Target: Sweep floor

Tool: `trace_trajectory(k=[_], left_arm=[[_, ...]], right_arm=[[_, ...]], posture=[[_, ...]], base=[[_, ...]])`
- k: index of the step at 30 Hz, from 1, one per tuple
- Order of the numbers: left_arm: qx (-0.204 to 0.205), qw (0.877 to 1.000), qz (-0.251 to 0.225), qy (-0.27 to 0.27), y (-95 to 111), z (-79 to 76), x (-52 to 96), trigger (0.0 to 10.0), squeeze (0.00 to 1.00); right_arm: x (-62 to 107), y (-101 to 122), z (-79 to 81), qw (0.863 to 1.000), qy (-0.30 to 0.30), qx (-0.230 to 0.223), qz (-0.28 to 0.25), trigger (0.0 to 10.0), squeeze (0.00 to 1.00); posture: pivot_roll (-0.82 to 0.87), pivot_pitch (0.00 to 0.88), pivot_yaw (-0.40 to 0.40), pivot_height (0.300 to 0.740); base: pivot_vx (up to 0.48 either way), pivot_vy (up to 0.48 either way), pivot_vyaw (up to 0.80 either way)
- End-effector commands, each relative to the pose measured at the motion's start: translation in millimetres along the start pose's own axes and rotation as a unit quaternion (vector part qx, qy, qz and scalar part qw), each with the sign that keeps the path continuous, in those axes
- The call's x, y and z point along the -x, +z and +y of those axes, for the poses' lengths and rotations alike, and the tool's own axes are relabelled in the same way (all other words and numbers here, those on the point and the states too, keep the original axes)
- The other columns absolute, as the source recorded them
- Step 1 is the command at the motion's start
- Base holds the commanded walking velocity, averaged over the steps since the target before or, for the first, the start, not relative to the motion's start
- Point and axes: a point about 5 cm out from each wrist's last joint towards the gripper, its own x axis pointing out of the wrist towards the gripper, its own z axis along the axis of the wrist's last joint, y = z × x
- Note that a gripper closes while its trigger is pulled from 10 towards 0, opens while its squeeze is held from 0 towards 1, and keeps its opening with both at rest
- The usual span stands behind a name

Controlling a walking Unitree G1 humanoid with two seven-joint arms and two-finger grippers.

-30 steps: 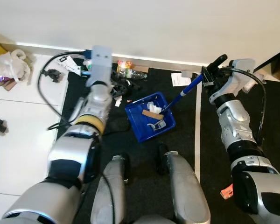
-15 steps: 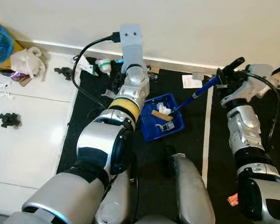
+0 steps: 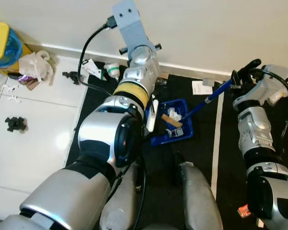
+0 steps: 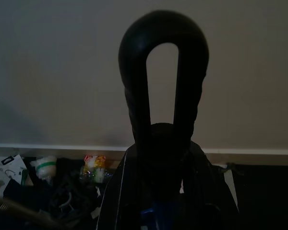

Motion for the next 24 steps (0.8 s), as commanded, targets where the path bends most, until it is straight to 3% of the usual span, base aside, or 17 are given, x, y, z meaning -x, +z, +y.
trace_trajectory(k=[1, 2, 4, 6, 9, 11, 12, 13, 14, 15, 16, 18, 22, 24], left_arm=[[-0.012, 0.999, -0.023, -0.019, 16.4, 5.2, -3.5, 10.0, 0.00], [-0.034, 0.999, -0.033, -0.013, 21.3, 16.3, -6.5, 10.0, 0.00], [-0.045, 0.998, -0.037, -0.009, 23.5, 23.0, -8.1, 10.0, 0.00], [-0.060, 0.996, -0.058, 0.017, 32.6, 54.8, -13.1, 10.0, 0.00], [-0.061, 0.995, -0.069, 0.028, 36.8, 66.8, -14.1, 10.0, 0.00], [-0.072, 0.988, -0.122, 0.052, 59.1, 99.0, -13.6, 10.0, 0.00], [-0.072, 0.988, -0.122, 0.052, 59.1, 99.0, -13.6, 10.0, 0.00], [-0.087, 0.985, -0.139, 0.054, 67.2, 108.1, -12.5, 10.0, 0.00], [-0.136, 0.979, -0.148, 0.035, 73.7, 117.6, -11.0, 10.0, 0.00], [-0.136, 0.979, -0.148, 0.035, 73.7, 117.6, -11.0, 10.0, 0.00], [-0.195, 0.971, -0.135, 0.016, 72.3, 126.3, -9.8, 10.0, 0.00], [-0.263, 0.960, -0.098, 0.000, 62.6, 141.2, -7.6, 10.0, 0.00], [-0.292, 0.955, -0.059, -0.004, 44.6, 155.3, -4.3, 10.0, 0.00], [-0.287, 0.958, -0.021, -0.002, 8.8, 162.8, 0.5, 10.0, 0.00]], right_arm=[[17.9, -37.7, -0.9, 0.996, -0.012, -0.028, 0.079, 10.0, 0.00], [18.8, -39.6, -0.2, 0.996, -0.011, -0.027, 0.082, 10.0, 0.00], [19.3, -40.7, 0.0, 0.996, -0.011, -0.026, 0.084, 10.0, 0.00], [20.5, -43.9, 0.9, 0.996, -0.013, -0.031, 0.088, 10.0, 0.00], [20.9, -44.9, 1.2, 0.995, -0.014, -0.033, 0.090, 10.0, 0.00], [22.9, -48.5, 2.8, 0.995, -0.014, -0.036, 0.095, 10.0, 0.00], [22.9, -48.5, 2.8, 0.995, -0.014, -0.036, 0.095, 10.0, 0.00], [23.6, -49.8, 3.7, 0.995, -0.013, -0.036, 0.097, 10.0, 0.00], [24.5, -51.2, 4.7, 0.994, -0.010, -0.037, 0.098, 10.0, 0.00], [24.5, -51.2, 4.7, 0.994, -0.010, -0.037, 0.098, 10.0, 0.00], [25.4, -52.3, 5.4, 0.994, -0.009, -0.037, 0.100, 10.0, 0.00], [26.9, -54.0, 5.9, 0.994, -0.006, -0.037, 0.103, 10.0, 0.00], [28.3, -56.1, 6.3, 0.994, -0.003, -0.036, 0.107, 10.0, 0.00], [29.7, -58.1, 7.4, 0.993, 0.002, -0.034, 0.111, 10.0, 0.00]], posture=[[0.01, 0.188, -0.004, 0.740], [0.02, 0.172, -0.008, 0.740], [0.02, 0.167, -0.009, 0.740], [0.03, 0.150, -0.016, 0.740], [0.03, 0.150, -0.016, 0.740], [0.03, 0.147, -0.024, 0.740], [0.03, 0.147, -0.024, 0.740], [0.03, 0.153, -0.027, 0.740], [0.03, 0.164, -0.026, 0.740], [0.03, 0.164, -0.026, 0.740], [0.03, 0.175, -0.028, 0.740], [0.03, 0.195, -0.033, 0.740], [0.03, 0.204, -0.035, 0.740], [0.03, 0.237, -0.044, 0.740]], base=[[0.000, 0.000, 0.00], [0.000, 0.000, 0.00], [0.000, 0.000, 0.00], [0.000, 0.000, 0.00], [0.000, 0.000, 0.00], [0.000, 0.000, 0.00], [0.000, 0.000, 0.00], [0.000, 0.000, 0.00], [0.000, 0.000, 0.00], [0.000, 0.000, 0.00], [0.000, 0.000, 0.00], [0.000, 0.000, 0.00], [0.000, 0.000, 0.00], [0.000, 0.000, 0.00]])
